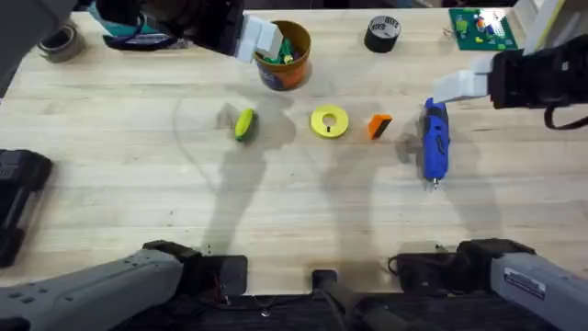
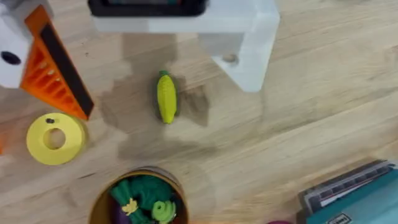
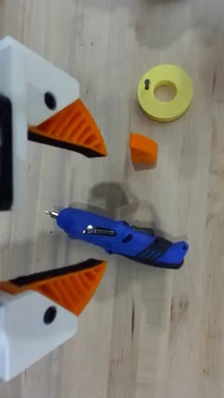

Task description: Pick up the gripper from the table and insert it into the empty holder that is missing its gripper. Then pick up a screw, insert it into the mounting hole, and use the screwdriver to tighten it. Finally, clean up the table by picking up the vegetable and placing it into the bucket.

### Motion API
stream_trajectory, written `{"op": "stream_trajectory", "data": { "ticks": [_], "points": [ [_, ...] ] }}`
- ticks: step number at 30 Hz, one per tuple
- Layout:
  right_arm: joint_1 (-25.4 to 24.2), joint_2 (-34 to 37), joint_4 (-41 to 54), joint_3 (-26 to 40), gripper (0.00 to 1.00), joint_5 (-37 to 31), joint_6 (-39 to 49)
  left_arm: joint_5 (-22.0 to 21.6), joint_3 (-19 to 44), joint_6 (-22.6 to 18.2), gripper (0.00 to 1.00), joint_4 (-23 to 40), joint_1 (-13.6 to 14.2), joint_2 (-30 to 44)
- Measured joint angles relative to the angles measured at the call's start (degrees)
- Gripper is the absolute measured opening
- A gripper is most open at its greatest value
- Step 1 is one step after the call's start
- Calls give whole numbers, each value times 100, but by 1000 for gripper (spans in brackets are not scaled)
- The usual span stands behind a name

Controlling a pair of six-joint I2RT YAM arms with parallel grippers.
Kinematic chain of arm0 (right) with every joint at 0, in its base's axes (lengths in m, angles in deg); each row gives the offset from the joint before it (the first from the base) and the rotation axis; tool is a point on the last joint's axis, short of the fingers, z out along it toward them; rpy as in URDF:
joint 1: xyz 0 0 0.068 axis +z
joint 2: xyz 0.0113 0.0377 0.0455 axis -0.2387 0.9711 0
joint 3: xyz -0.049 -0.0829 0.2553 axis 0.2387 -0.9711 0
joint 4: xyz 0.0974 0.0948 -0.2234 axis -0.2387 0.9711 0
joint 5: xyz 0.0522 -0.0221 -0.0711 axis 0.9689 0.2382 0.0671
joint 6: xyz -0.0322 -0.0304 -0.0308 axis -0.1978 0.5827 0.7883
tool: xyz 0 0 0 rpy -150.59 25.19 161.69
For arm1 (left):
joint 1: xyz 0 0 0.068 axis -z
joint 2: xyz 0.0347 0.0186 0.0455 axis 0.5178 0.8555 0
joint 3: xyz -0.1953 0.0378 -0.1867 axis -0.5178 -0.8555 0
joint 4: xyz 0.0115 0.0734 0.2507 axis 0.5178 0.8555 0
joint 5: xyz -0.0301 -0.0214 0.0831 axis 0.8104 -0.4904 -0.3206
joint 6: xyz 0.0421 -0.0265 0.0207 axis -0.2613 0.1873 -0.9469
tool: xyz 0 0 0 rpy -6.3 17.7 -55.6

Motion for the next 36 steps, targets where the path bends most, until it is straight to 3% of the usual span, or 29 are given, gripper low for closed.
{"op": "stream_trajectory", "data": {
  "ticks": [6,17,26,30,36],
  "points": [
    [0,-2,0,0,997,0,-2,-117,0,-92,985,0,-139,0],
    [0,-2,0,0,997,-1,0,331,0,-105,986,1,-1173,-151],
    [0,-2,0,0,997,0,-2,407,-16,-118,986,-43,-1224,-913],
    [0,-2,0,0,997,0,0,456,-499,-122,986,-669,-1224,-1218],
    [0,-2,0,0,997,0,-2,605,-2141,-121,985,-2274,-1224,-2032]
  ]
}}
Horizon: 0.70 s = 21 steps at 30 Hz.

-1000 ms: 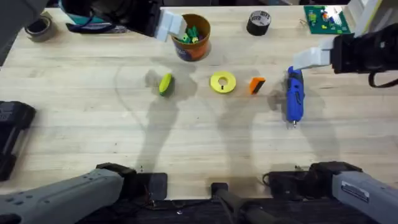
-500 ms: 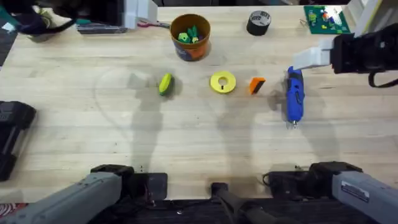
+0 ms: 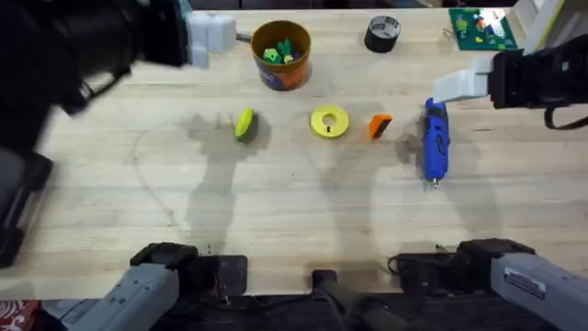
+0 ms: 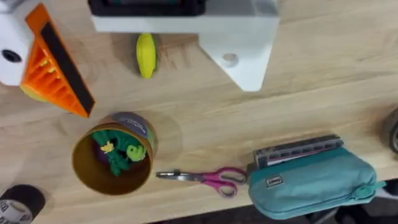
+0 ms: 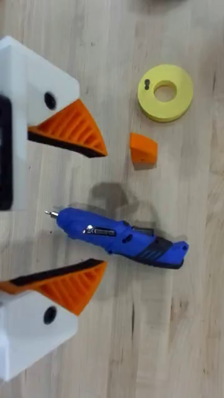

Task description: Pick up the gripper from the table and insert it into the empty holder that is missing its gripper. Then pick up a screw, insert it into the mounting hole, and use the screwdriver to tighten it. Finally, clean up the table by picking up the vegetable and placing it into the bucket.

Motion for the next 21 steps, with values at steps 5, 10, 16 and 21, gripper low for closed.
{"op": "stream_trajectory", "data": {
  "ticks": [5,10,16,21],
  "points": [
    [0,2,0,0,997,0,2,227,-1425,-1,986,-1192,0,-834],
    [0,0,2,0,997,0,0,555,-2705,-1,986,-2178,0,-1689],
    [0,2,0,0,998,0,0,897,-4112,-1,986,-3414,0,-2897],
    [0,0,0,0,997,0,2,1123,-5040,0,986,-4352,0,-3775]
  ]
}}
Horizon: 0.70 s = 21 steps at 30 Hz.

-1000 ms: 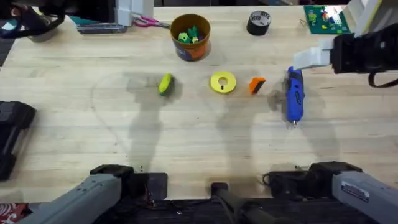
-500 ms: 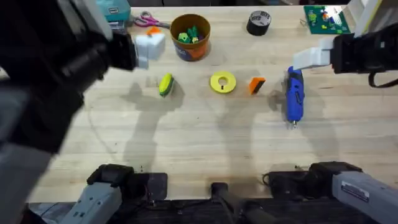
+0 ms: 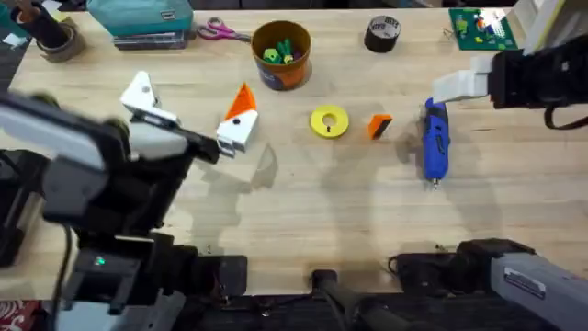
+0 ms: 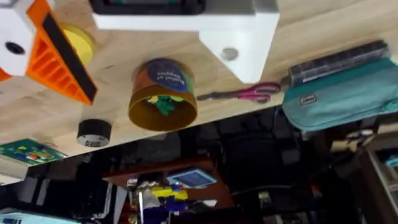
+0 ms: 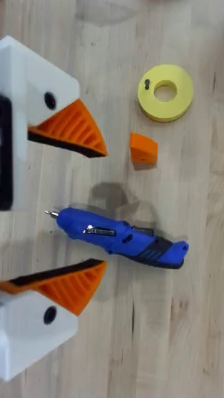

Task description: Pick up the gripper from the table and insert it into the empty holder that is missing its gripper. Then pick up a screw, insert it into the mounting hole, and use the screwdriver to tighten it. Finally, clean up the table by picking up the vegetable and placing it into the bucket.

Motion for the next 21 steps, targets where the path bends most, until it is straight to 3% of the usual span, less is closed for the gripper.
{"op": "stream_trajectory", "data": {
  "ticks": [4,12,21],
  "points": [
    [0,0,0,0,998,0,-2,298,-810,-2,986,-629,0,-760],
    [0,0,2,0,997,0,-2,839,-945,-1,986,-517,0,-1433],
    [0,0,2,0,997,-1,0,1886,-946,-1,986,532,0,-1940]
  ]
}}
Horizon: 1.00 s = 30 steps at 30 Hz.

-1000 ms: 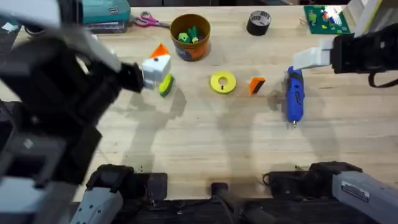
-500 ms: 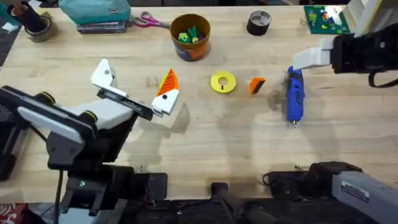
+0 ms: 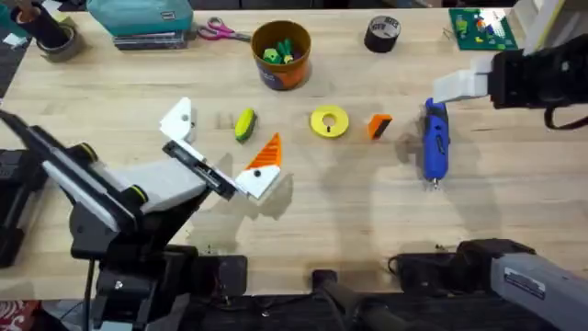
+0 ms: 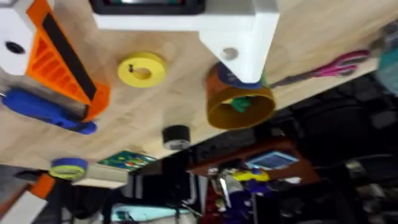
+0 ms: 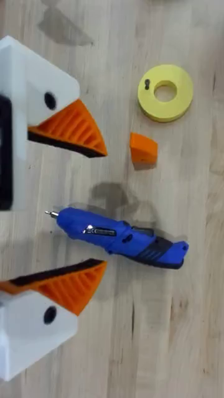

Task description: Pick up the gripper from the table and insert it into the empty holder that is missing its gripper. Then pick up a screw, insert it into the mounting hole, and use the screwdriver to tighten it. Finally, clean up the table by picking up the vegetable and placing it into the bucket.

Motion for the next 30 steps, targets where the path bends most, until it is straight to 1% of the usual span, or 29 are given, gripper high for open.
{"op": "stream_trajectory", "data": {
  "ticks": [4,9,12,14,16,21,30],
  "points": [
    [0,0,-2,0,997,1,-2,589,0,-2,986,296,0,-17],
    [0,0,0,0,997,1,0,1628,0,-2,986,569,0,-17],
    [0,2,0,0,997,1,-2,2145,0,-2,986,617,0,-19],
    [0,0,-1,0,997,1,0,2398,0,-1,986,788,0,-16],
    [0,0,-2,0,997,1,0,2570,0,4,986,978,0,-18],
    [0,0,0,0,997,1,-2,2821,7,0,985,1065,0,-19],
    [0,0,0,0,997,1,0,2995,13,0,985,1105,0,-16]
  ]
}}
